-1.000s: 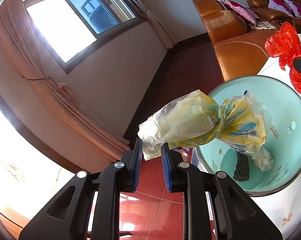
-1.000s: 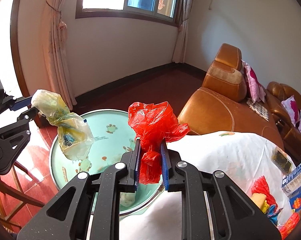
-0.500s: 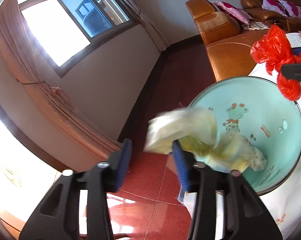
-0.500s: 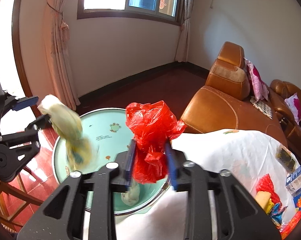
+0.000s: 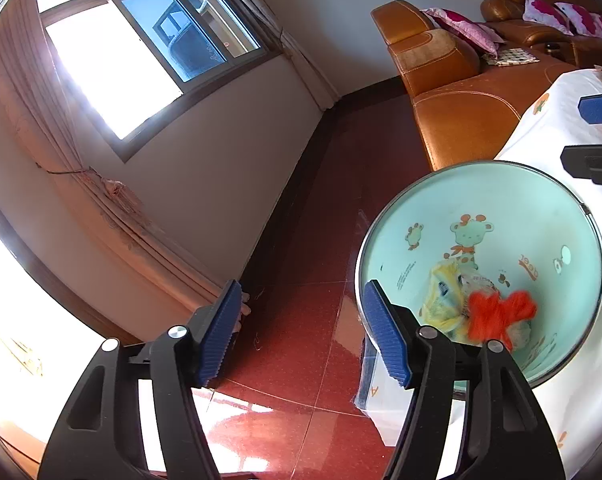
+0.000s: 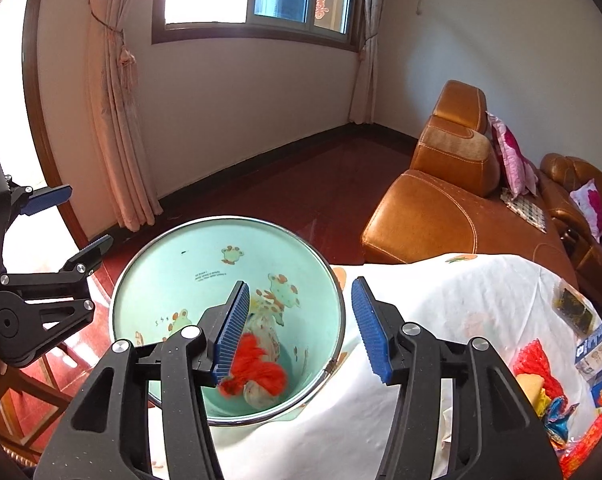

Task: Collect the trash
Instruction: 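Move both tools back to the table and grasp the paper label with the left tool, then grasp the purple wrapper with the right tool while the left tool carries the label over the bin, then release the purple wrapper into the teal bin with the right tool while the left tool releases the label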

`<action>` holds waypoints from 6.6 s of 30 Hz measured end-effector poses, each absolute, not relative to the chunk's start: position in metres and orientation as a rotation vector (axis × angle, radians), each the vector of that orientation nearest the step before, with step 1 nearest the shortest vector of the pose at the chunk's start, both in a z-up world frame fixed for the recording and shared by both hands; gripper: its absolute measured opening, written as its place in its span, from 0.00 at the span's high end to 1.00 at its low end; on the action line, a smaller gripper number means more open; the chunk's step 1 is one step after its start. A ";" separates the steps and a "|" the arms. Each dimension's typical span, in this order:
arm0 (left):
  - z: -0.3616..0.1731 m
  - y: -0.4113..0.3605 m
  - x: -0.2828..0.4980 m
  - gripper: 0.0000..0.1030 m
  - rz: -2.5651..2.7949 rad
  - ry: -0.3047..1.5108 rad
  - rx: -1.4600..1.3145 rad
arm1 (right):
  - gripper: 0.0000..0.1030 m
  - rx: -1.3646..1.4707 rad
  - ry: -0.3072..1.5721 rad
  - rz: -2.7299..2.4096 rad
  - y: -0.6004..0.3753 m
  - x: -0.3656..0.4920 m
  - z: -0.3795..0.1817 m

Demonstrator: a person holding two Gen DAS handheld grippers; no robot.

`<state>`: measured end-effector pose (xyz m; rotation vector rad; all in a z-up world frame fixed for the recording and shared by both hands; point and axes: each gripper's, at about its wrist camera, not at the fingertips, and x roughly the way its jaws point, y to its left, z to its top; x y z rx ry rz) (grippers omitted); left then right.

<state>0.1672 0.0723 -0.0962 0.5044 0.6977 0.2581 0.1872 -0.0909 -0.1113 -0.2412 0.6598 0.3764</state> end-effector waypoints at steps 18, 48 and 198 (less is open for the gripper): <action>-0.095 0.016 0.142 0.29 0.102 0.676 0.503 | 0.44 -0.146 0.641 0.188 -0.182 0.128 -0.090; -0.105 -0.171 0.155 0.24 -0.281 0.618 0.573 | 0.39 0.079 0.649 -0.138 -0.354 0.041 -0.113; -0.088 0.038 0.149 0.81 0.043 0.661 0.562 | 0.92 -0.347 0.643 0.281 -0.105 0.164 -0.118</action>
